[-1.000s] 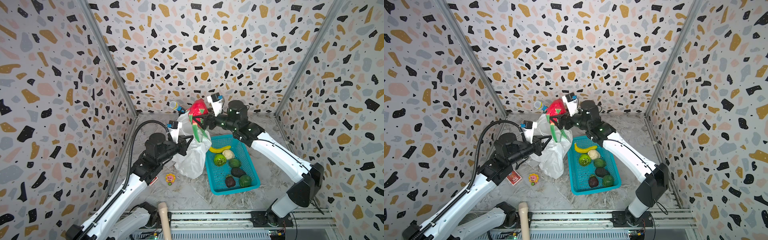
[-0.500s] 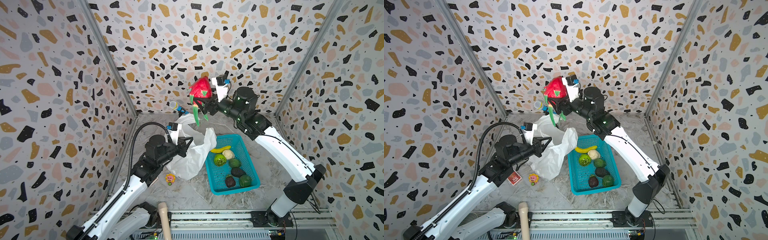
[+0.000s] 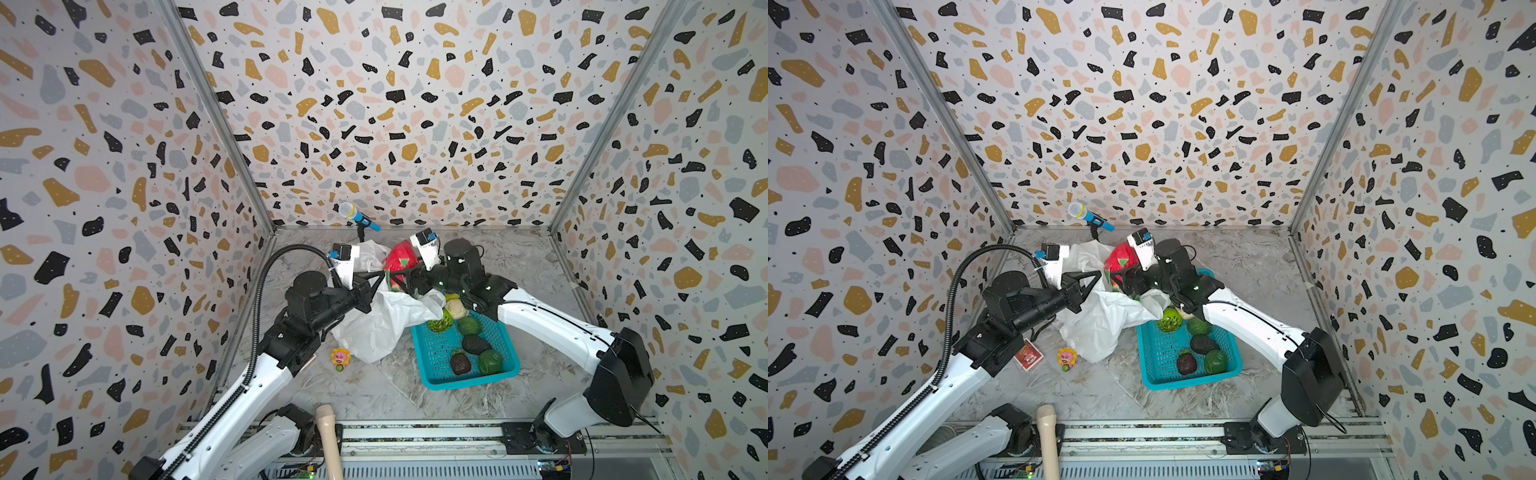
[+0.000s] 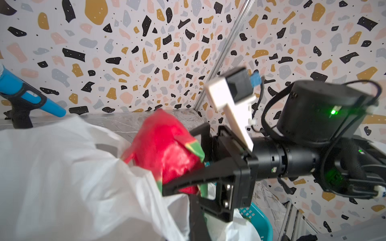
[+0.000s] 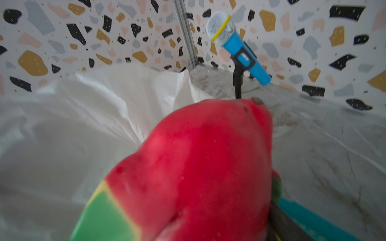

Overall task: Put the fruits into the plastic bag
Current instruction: 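Carry the dragon fruit with the right gripper toward the held bag opening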

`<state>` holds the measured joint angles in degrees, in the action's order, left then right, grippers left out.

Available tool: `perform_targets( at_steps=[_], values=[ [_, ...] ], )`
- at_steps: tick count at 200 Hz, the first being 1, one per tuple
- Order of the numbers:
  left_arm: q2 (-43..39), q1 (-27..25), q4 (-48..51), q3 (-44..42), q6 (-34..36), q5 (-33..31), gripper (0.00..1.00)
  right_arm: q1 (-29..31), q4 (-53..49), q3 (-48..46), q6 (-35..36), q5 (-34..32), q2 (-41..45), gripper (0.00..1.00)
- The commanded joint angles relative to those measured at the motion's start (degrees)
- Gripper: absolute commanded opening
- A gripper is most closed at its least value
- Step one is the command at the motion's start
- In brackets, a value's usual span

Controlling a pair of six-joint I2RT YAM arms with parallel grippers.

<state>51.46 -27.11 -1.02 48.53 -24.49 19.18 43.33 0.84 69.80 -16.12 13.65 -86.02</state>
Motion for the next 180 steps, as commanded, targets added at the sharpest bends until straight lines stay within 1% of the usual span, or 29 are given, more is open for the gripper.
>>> perform_targets(
  at_steps=[1,45,59,70,102,125,180],
  values=[
    [-0.32,-0.04,-3.63,-0.54,0.07,-1.29,0.0,0.09,7.32,-0.65,-2.32,0.18,9.77,0.34],
    [0.31,-0.04,-3.59,-1.07,1.0,-2.12,0.0,0.26,4.44,-6.59,-2.35,1.17,14.31,0.35],
    [0.41,-0.04,-3.1,-1.07,1.91,-2.25,0.0,0.18,4.26,-7.94,-1.84,0.34,15.82,0.35],
    [0.41,-0.04,-2.41,-0.98,2.58,-2.37,0.0,0.16,3.74,-8.03,-1.02,-0.5,16.74,0.35],
    [0.8,-0.04,-2.21,-1.34,2.39,-2.07,0.0,0.17,1.68,-7.13,0.86,0.34,17.55,0.35],
    [0.93,-0.04,-2.04,-1.33,2.12,-2.99,0.0,1.07,-0.3,-7.05,1.89,0.43,18.05,0.35],
    [1.23,-0.04,-0.98,-1.86,2.49,-3.09,0.0,1.84,-1.34,-8.62,2.77,-4.93,22.45,0.35]
  ],
)
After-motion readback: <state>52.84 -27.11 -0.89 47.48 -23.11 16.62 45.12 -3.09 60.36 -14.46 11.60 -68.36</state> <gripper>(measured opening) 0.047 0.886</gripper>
